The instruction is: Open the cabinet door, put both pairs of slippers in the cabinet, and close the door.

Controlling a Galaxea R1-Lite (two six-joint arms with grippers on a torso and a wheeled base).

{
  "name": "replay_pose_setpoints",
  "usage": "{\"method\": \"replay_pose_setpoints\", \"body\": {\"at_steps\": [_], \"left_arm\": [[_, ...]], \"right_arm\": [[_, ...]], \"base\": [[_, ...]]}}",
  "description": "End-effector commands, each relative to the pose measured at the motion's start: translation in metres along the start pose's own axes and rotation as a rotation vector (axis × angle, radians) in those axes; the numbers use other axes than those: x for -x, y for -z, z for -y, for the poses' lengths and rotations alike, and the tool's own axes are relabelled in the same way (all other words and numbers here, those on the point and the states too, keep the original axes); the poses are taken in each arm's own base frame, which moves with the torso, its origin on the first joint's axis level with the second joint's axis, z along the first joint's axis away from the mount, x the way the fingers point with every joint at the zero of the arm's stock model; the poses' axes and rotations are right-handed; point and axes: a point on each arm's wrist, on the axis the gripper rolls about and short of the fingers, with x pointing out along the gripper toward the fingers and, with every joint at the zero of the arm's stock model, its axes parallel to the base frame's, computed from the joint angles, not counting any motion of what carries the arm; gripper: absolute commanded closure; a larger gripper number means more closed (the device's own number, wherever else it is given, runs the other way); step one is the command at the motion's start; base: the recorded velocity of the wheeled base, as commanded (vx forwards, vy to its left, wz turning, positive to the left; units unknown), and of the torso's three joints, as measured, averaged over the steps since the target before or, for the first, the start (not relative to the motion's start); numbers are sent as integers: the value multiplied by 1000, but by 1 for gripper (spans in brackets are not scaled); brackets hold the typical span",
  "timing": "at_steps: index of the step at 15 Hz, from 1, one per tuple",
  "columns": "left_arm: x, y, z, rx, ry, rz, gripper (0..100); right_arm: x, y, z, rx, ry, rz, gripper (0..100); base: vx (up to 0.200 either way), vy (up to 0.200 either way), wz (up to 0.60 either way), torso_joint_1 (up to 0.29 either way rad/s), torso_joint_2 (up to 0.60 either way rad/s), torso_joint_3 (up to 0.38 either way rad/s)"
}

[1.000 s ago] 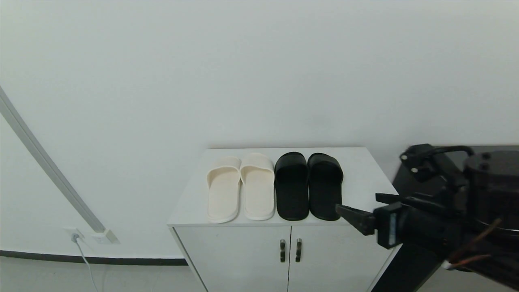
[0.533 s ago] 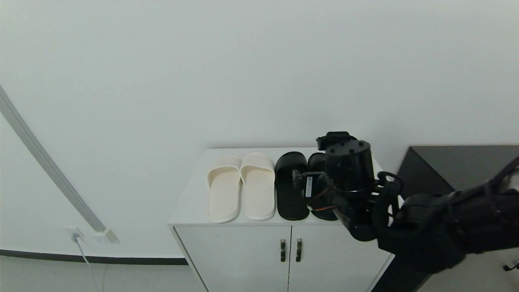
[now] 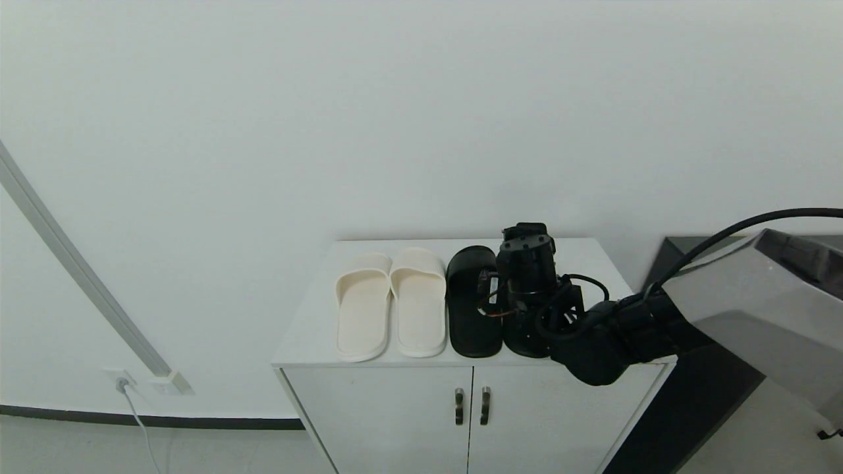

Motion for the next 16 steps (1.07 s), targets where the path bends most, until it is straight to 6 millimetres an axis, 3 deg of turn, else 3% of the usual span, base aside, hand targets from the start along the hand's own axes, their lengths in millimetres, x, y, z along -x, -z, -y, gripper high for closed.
{"method": "replay_pose_setpoints", "body": {"at_steps": [1, 9, 10, 16], "left_arm": [[0, 0, 0, 0, 0, 0, 100], [0, 0, 0, 0, 0, 0, 100], [0, 0, 0, 0, 0, 0, 100], [0, 0, 0, 3, 0, 0, 100]], "right_arm": [[-14, 9, -6, 6, 7, -3, 0], [-45, 11, -18, 25, 32, 47, 0], [-45, 11, -18, 30, 32, 47, 100], [-38, 2, -15, 27, 39, 55, 100]], "base": [[0, 0, 0, 0, 0, 0], [0, 0, 0, 0, 0, 0], [0, 0, 0, 0, 0, 0], [0, 0, 0, 0, 0, 0]]}}
